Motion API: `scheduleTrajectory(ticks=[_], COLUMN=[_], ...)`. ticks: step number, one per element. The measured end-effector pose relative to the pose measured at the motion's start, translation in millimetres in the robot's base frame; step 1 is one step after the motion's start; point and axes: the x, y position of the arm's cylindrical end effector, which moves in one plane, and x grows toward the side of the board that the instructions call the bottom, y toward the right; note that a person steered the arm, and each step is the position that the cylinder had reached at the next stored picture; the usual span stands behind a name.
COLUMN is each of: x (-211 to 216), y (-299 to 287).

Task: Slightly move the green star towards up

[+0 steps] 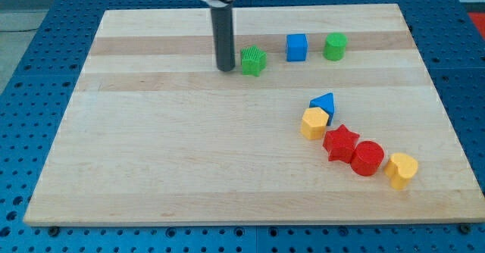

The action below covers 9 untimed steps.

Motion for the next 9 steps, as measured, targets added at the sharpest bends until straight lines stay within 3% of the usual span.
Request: scheduleTrajectory(ticks=[1,3,9], x=[21.3,24.2,-6.0], y=[-7.6,44.4,61.6])
